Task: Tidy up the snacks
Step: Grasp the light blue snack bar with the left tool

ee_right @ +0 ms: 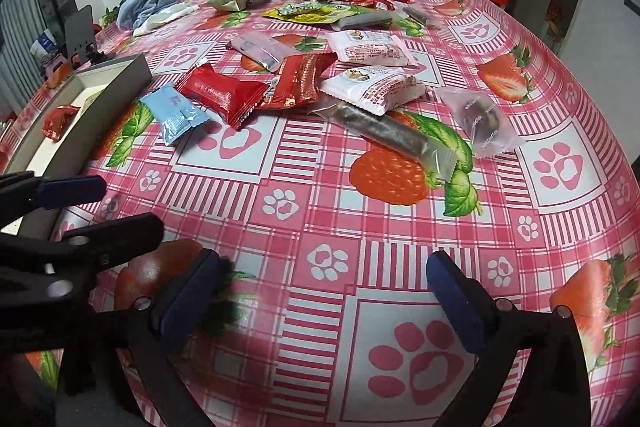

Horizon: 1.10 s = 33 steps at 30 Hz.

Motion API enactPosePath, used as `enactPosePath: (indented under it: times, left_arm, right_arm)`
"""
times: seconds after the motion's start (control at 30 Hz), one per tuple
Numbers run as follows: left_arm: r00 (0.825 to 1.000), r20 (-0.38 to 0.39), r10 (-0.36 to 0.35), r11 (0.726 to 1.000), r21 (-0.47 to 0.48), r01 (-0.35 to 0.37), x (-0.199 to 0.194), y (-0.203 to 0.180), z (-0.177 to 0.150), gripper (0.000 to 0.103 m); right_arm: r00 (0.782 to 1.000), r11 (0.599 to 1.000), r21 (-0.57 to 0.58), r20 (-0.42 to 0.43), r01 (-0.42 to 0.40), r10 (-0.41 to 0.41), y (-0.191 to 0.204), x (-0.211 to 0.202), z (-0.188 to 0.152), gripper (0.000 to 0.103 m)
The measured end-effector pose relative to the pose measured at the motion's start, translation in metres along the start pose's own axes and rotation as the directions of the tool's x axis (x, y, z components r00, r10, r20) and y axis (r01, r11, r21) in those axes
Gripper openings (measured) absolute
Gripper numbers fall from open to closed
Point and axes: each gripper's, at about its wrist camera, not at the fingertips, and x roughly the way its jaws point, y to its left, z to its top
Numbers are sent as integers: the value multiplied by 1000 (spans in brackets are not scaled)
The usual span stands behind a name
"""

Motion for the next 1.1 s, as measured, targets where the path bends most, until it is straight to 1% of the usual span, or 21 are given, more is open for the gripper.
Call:
enactPosePath:
  times: [0.1, 0.33, 0.47, 0.63, 0.73, 0.83, 0.9, 1.0, 1.07, 1.1]
  left_arm:
    - [1000, 21, 22, 1000, 2, -22, 3, 0, -1, 78]
    - [998, 60, 36, 999, -33, -34, 4, 7, 0, 79]
    - [996, 66, 54, 998, -40, -51, 6, 11, 3, 79]
    - [996, 75, 39, 996, -79, -33, 8, 26, 14, 79]
    - [997, 73, 16, 991, -134, -7, 9, 35, 20, 79]
    - [998, 62, -23, 975, -220, 36, 10, 41, 31, 79]
    - [998, 55, -40, 958, -281, 54, 13, 44, 40, 79]
    - [998, 51, -43, 934, -353, 59, 18, 48, 53, 79]
    - [999, 40, -7, 921, -389, 22, 22, 51, 62, 79]
    - [999, 25, 27, 920, -392, -15, 25, 51, 66, 79]
  right_arm:
    - [1000, 1000, 0, 2, 2, -2, 1, 0, 0, 103]
    - [1000, 1000, 0, 4, 1, -1, 1, 0, 0, 103]
    - [1000, 1000, -2, 9, -1, 1, 0, -2, -2, 103]
    - [1000, 1000, -2, 9, -2, 2, 0, -2, -2, 103]
    - [1000, 1000, -2, 10, -2, 2, 0, -2, -2, 103]
    - [1000, 1000, -2, 10, -2, 2, 0, -2, -2, 103]
    - [1000, 1000, -3, 10, -2, 2, 0, -2, -2, 103]
    - [1000, 1000, -5, 9, -3, 3, 0, -2, -2, 103]
    - [1000, 1000, -3, 11, -8, 8, 0, -3, -2, 103]
    - [1000, 1000, -2, 12, -10, 10, 0, -3, -2, 103]
